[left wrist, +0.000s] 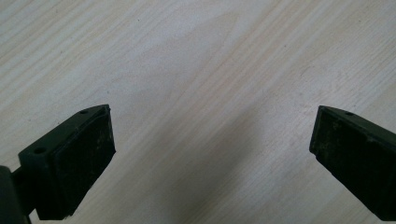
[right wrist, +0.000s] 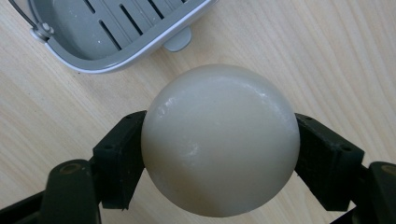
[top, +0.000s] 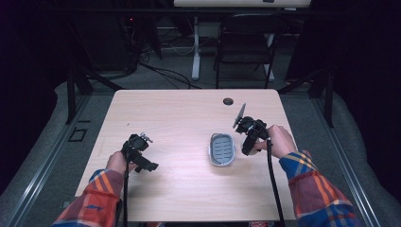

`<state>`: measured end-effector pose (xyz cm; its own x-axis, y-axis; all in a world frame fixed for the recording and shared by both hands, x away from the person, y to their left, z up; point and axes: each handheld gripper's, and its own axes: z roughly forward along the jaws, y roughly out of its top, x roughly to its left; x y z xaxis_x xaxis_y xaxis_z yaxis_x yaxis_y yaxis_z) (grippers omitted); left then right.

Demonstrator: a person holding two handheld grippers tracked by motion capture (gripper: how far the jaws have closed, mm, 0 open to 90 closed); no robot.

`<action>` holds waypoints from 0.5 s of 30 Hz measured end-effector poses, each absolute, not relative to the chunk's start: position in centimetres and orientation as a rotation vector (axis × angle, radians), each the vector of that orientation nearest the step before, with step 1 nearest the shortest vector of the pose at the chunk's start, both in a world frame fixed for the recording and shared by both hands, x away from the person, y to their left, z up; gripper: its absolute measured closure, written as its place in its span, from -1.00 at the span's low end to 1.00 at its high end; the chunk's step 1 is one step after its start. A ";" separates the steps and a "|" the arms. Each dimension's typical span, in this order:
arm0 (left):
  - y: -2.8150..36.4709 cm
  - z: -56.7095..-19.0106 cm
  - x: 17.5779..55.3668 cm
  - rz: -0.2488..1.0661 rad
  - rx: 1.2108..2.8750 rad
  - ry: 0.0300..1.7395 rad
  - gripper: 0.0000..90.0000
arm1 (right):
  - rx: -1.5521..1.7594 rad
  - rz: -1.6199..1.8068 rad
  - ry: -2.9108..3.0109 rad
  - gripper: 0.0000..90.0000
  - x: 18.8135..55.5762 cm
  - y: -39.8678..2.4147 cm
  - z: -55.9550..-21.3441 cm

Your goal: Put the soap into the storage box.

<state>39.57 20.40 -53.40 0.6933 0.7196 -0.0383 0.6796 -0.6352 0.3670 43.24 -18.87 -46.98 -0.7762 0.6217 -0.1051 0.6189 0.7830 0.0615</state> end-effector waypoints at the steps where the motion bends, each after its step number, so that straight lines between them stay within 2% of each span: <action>1: 20.4 -53.4 39.6 0.158 2.551 1.096 -1.00 | 0.996 0.036 2.853 -0.47 43.2 -18.9 -47.0; 15: 20.4 -53.4 39.6 0.156 2.552 1.094 -1.00 | 0.973 0.025 2.855 -0.47 43.9 -18.0 -46.2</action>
